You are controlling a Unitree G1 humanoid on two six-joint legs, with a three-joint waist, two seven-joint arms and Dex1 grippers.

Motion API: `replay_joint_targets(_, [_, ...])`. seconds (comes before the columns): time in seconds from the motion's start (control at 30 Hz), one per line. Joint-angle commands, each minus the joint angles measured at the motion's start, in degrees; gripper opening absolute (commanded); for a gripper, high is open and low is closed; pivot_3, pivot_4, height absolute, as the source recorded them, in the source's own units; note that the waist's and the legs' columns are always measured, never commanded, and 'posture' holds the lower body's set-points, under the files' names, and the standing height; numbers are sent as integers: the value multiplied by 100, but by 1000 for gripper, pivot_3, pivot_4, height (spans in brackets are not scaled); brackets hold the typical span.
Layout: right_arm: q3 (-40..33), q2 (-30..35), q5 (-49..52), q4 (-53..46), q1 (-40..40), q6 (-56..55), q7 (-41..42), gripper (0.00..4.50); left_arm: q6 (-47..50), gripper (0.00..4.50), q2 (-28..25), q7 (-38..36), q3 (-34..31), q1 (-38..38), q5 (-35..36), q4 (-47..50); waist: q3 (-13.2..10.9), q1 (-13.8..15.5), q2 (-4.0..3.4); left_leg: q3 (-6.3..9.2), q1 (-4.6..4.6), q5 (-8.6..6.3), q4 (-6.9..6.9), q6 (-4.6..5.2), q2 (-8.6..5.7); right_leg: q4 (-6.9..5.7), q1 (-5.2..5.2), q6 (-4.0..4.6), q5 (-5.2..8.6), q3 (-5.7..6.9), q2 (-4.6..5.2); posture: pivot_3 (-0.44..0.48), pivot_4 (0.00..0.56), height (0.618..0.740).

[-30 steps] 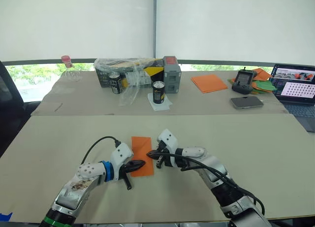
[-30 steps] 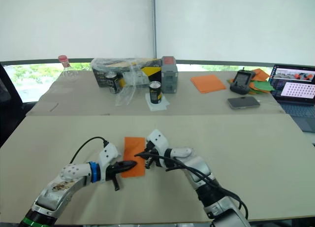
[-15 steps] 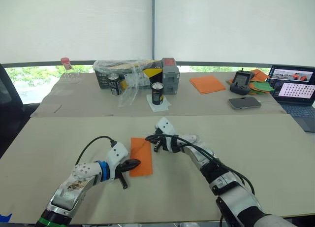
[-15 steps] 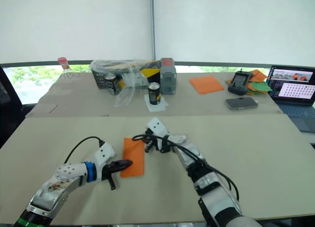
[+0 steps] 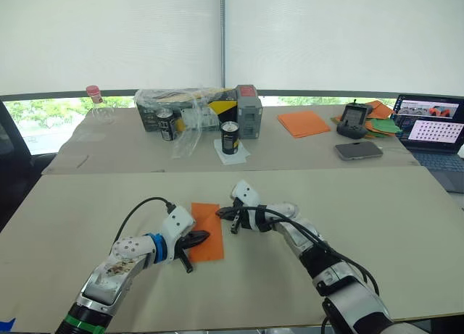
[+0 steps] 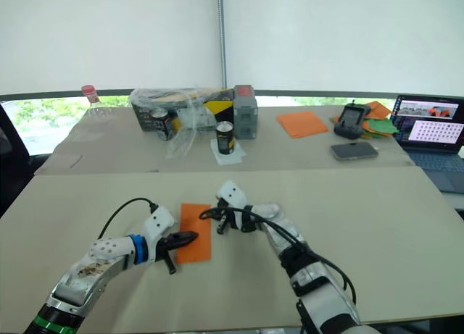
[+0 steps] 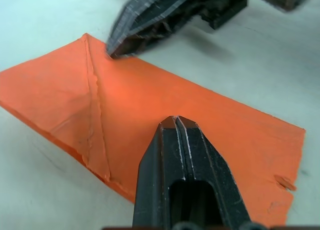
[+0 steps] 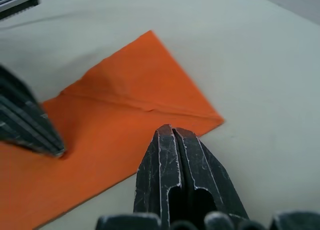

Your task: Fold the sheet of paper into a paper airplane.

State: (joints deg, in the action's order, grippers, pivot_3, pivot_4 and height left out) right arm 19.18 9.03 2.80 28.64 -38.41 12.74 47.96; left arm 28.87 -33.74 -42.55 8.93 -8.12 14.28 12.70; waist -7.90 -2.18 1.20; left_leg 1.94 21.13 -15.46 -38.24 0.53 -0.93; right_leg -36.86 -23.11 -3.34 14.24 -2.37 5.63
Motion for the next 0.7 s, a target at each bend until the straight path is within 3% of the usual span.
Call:
replay_joint_targets(0.03, [337, 156, -300, -82, 336, 108, 182, 28, 127, 0, 7, 30, 88, 27, -120, -144, 0, 3, 0, 0, 0, 0, 0, 0, 0, 1, 0, 0, 0, 0, 0, 0, 150, 740])
replay_joint_targets(0.27, [840, 555, -504, -983, 780, 306, 684, 28, 113, 0, 44, -7, 150, -29, -152, -208, 2, 14, -2, 0, 0, 0, 1, 0, -1, 10, 5, 0, 0, 1, 1, 0, 150, 740])
replay_joint_targets(0.7, [1034, 1180, -322, -2222, 1660, 543, 1231, 28, 112, 0, 12, -160, 218, -120, -166, -267, 4, 77, -3, -2, -2, 0, 2, 1, -2, 21, 11, -1, 1, 2, 0, 0, 150, 740])
